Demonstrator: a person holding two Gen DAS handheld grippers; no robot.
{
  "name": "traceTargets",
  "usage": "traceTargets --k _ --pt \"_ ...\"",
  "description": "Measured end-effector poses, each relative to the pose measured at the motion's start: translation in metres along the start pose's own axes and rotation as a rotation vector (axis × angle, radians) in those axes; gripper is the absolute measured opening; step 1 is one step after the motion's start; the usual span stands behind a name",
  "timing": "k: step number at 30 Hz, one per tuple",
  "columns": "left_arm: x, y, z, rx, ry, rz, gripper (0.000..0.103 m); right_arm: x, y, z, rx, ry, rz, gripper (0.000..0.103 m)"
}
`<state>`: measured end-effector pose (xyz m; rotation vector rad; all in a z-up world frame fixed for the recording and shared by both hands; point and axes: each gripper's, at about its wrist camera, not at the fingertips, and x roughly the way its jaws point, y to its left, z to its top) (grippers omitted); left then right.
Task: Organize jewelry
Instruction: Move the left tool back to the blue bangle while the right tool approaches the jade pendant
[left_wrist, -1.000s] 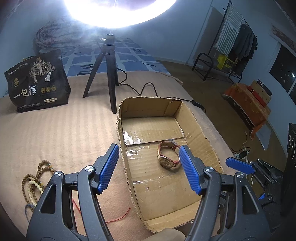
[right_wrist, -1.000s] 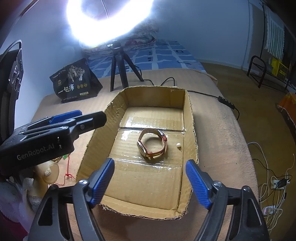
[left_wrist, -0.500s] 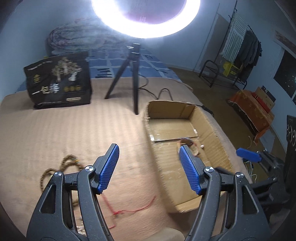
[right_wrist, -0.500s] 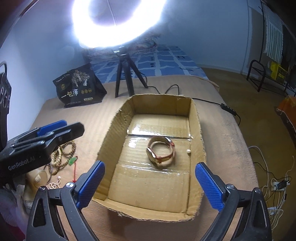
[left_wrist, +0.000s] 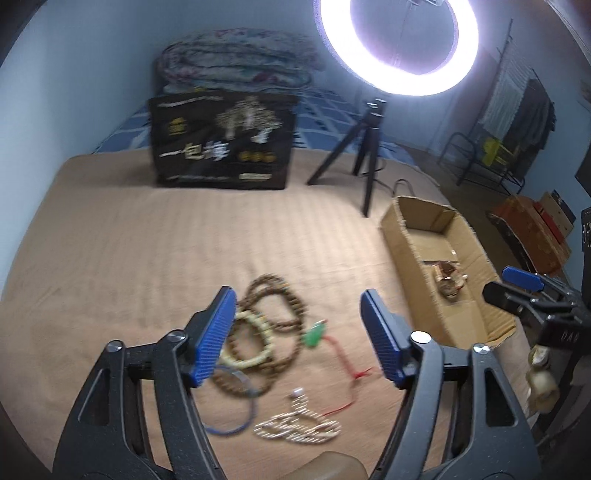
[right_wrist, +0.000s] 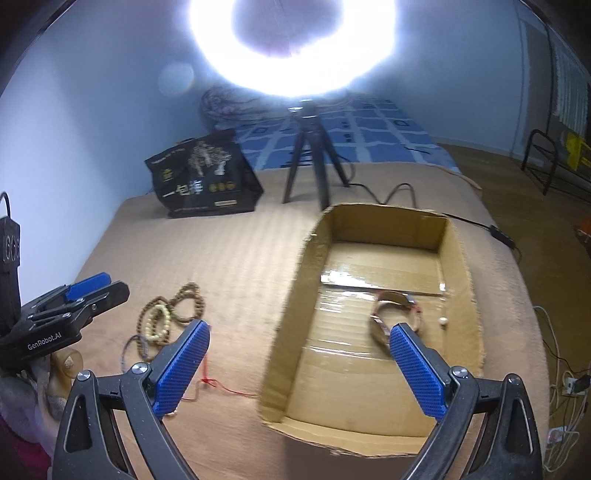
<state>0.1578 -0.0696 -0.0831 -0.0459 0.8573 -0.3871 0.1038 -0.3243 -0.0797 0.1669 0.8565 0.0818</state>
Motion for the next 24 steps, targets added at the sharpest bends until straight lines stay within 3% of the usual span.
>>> traceTargets --k 13,24 --pt "-0.007 0.074 -0.042 -0.1 0.083 0.022 0.08 0.033 0.045 0.002 -0.046 0.066 0.087 0.093" --pt "0.004 0.089 -0.078 -0.145 0.147 -0.014 0.08 0.061 0.06 0.001 -0.008 0.134 0.148 0.078"
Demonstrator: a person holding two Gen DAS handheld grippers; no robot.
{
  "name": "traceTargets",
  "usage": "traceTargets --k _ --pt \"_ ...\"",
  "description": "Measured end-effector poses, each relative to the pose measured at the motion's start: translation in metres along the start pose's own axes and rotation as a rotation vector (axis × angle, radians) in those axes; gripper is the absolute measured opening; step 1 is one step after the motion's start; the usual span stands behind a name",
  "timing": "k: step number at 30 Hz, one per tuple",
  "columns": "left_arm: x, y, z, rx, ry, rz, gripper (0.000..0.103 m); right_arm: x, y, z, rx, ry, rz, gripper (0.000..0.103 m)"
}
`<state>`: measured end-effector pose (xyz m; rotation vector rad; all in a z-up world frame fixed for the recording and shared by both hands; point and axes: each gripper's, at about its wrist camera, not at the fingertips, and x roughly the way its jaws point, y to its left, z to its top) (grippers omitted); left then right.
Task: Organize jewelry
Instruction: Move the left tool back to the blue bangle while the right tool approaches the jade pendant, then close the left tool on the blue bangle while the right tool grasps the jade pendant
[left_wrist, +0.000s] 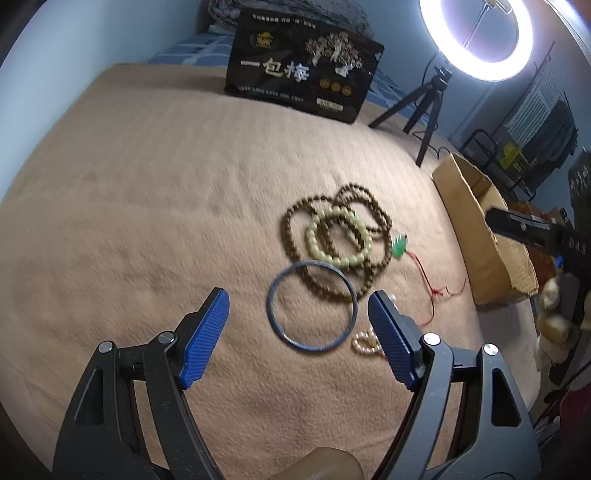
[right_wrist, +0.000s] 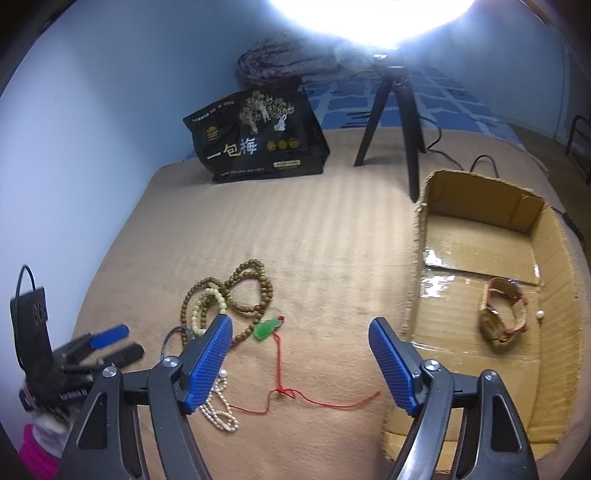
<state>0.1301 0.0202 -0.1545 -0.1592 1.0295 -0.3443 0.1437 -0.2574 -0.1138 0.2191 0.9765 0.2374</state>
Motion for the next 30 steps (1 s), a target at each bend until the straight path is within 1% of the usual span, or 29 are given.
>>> traceTargets --k 4,7,10,13,20,26,30 --pt "0.007 -0.001 -0.008 0.002 0.021 -0.014 0.08 0.011 0.005 0.002 0.01 0.03 0.019 0.07" --pt "0.01 -0.002 -0.011 -0.004 0.025 -0.018 0.08 0.021 0.008 0.003 0.013 0.052 0.017 0.068" --pt "0.014 -0.005 -0.013 0.001 0.023 -0.012 0.08 0.031 0.011 0.004 0.015 0.077 0.016 0.063" --pt "0.019 -0.007 -0.013 0.007 0.026 -0.001 0.08 0.037 0.012 0.005 0.02 0.09 0.017 0.06" --pt "0.027 -0.016 -0.012 0.013 0.026 -0.003 0.08 0.049 0.014 0.005 0.031 0.107 0.021 0.055" --pt "0.035 -0.023 -0.01 0.039 0.032 0.036 0.08 0.058 0.017 0.006 0.037 0.127 0.034 0.048" --pt "0.041 -0.019 -0.009 0.032 0.033 0.057 0.08 0.067 0.02 0.006 0.045 0.145 0.037 0.044"
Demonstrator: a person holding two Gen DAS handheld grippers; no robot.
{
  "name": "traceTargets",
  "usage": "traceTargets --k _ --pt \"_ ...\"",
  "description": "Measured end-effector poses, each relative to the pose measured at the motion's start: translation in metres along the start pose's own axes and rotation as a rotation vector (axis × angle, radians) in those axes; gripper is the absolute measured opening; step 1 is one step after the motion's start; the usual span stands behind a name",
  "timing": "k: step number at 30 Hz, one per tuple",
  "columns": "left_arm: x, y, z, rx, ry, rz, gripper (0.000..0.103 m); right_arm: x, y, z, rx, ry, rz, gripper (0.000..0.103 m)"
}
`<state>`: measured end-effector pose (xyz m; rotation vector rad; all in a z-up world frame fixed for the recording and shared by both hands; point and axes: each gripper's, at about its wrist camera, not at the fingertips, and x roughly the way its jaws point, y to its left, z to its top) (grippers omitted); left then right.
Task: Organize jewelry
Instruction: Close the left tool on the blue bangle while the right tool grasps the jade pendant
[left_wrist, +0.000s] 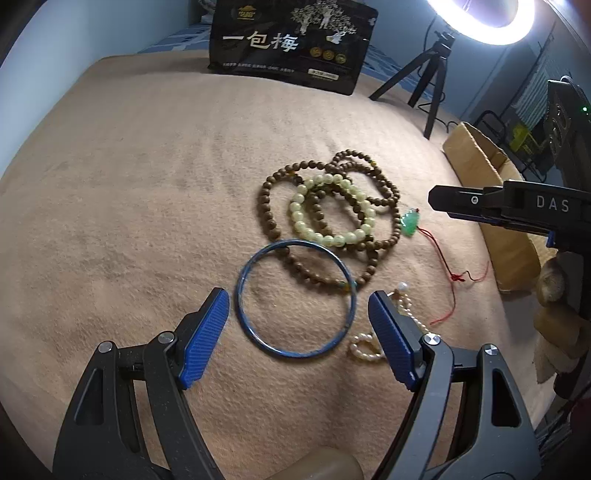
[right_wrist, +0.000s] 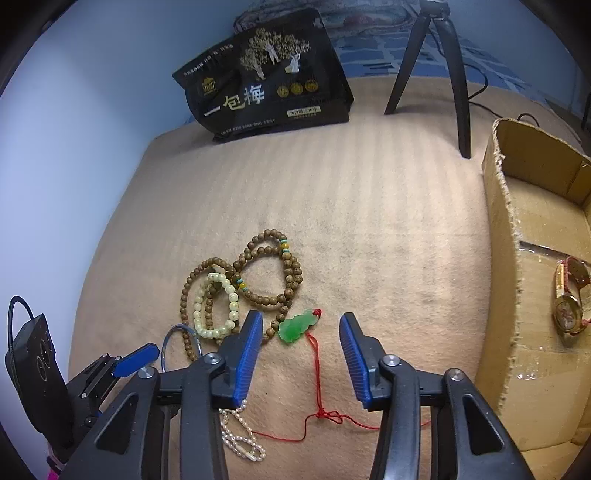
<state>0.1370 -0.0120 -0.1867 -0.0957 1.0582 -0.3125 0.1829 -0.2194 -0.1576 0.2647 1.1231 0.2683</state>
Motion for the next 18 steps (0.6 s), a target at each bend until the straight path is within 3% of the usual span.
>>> traceTargets --k 12,18 --pt "0.005 -0.001 0.001 0.012 -0.014 0.021 0.08 0.031 -0.008 0.006 0.112 0.055 -0.042 0.03" --pt "0.006 -0.002 0.0 0.029 -0.024 0.032 0.08 0.038 -0.004 0.009 0.105 0.054 -0.074 0.026"
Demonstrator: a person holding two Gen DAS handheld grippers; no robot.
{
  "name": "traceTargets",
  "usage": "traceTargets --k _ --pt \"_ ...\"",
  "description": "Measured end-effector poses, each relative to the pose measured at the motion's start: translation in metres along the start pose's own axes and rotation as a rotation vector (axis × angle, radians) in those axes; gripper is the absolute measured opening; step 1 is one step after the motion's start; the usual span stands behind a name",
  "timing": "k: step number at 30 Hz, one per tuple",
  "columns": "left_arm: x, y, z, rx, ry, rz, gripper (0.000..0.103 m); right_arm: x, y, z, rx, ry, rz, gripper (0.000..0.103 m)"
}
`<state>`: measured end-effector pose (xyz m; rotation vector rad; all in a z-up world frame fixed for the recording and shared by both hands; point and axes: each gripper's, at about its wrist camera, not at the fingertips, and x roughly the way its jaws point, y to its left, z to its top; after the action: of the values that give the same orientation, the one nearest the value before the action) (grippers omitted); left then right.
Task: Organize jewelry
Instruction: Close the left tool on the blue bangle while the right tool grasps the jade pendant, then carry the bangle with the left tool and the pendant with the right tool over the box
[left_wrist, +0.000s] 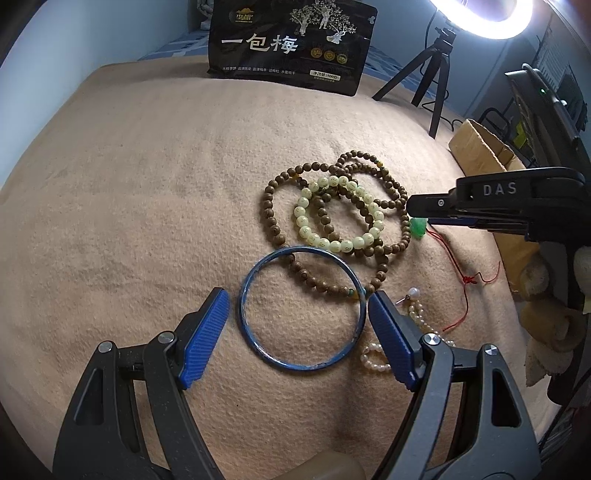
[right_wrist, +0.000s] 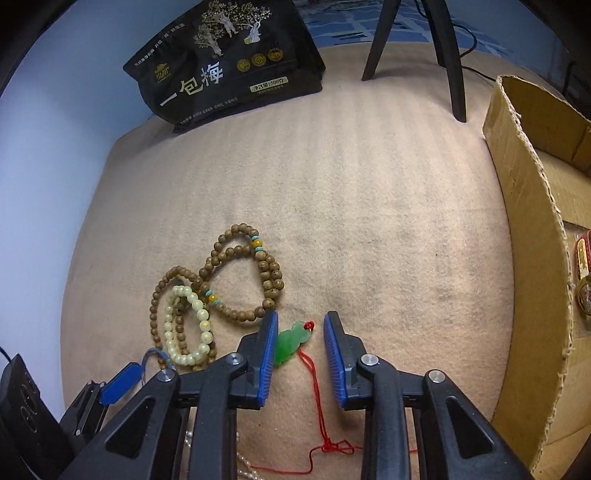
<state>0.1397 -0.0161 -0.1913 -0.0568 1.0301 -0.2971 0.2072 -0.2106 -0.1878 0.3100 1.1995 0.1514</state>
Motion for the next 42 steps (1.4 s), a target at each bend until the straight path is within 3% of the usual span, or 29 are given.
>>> traceTargets --k 4,7,11,13,15,23,29,35,39,42 --pt "0.001 -0.001 0.0 0.004 -0.005 0.01 0.08 0.004 0.009 -0.001 -0.039 -0.003 -0.038 0.025" --pt "0.001 -0.002 0.0 0.015 -0.008 0.021 0.08 0.004 0.013 -0.003 -0.069 -0.001 -0.061 0.017" --pt "0.001 -0.004 -0.002 0.029 -0.011 0.035 0.08 0.002 0.011 -0.005 -0.077 -0.003 -0.059 0.014" --pt "0.0 -0.004 -0.002 0.031 -0.014 0.037 0.077 0.002 0.009 -0.005 -0.076 -0.004 -0.066 0.005" --pt "-0.001 -0.003 -0.003 0.028 -0.016 0.035 0.073 0.001 0.008 -0.006 -0.073 -0.006 -0.059 0.005" --pt "-0.005 -0.004 -0.007 0.071 -0.026 0.049 0.073 -0.001 0.009 -0.01 -0.098 -0.009 -0.074 0.005" --pt "-0.003 -0.003 -0.009 0.083 -0.033 0.106 0.088 0.0 0.01 -0.009 -0.101 -0.004 -0.069 0.006" --pt "0.001 -0.005 -0.01 0.104 -0.032 0.112 0.089 0.001 0.011 -0.009 -0.118 0.0 -0.074 0.006" --pt "-0.001 -0.009 -0.012 0.129 -0.033 0.092 0.075 0.0 0.014 -0.011 -0.134 -0.004 -0.083 0.006" --pt "-0.001 -0.008 -0.011 0.12 -0.031 0.082 0.073 -0.001 0.014 -0.011 -0.132 -0.01 -0.083 0.005"
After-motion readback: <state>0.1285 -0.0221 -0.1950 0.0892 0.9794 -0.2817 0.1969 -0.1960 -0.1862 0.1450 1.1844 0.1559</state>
